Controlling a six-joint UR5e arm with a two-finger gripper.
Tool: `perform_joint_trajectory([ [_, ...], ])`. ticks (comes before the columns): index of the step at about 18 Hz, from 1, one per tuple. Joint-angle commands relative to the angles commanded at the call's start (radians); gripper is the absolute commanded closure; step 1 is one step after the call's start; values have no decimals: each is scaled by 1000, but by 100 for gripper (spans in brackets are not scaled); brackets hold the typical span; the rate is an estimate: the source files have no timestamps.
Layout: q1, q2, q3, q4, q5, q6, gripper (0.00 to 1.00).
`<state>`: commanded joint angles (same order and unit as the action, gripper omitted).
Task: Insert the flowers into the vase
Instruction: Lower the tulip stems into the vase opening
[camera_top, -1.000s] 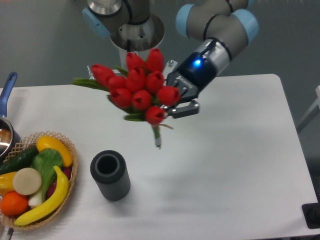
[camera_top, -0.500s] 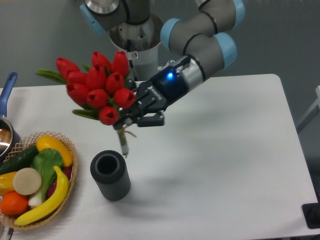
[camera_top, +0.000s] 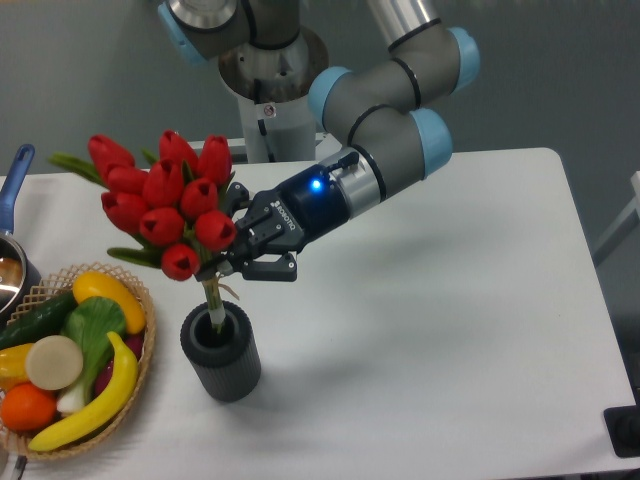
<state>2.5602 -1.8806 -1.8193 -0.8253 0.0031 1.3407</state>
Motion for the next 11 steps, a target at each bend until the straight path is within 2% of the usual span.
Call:
perform_joint_trajectory([
  [2, -5, -23, -2, 2, 2, 0, 91],
  [11, -8, -57, -37, 2, 3, 6, 91],
])
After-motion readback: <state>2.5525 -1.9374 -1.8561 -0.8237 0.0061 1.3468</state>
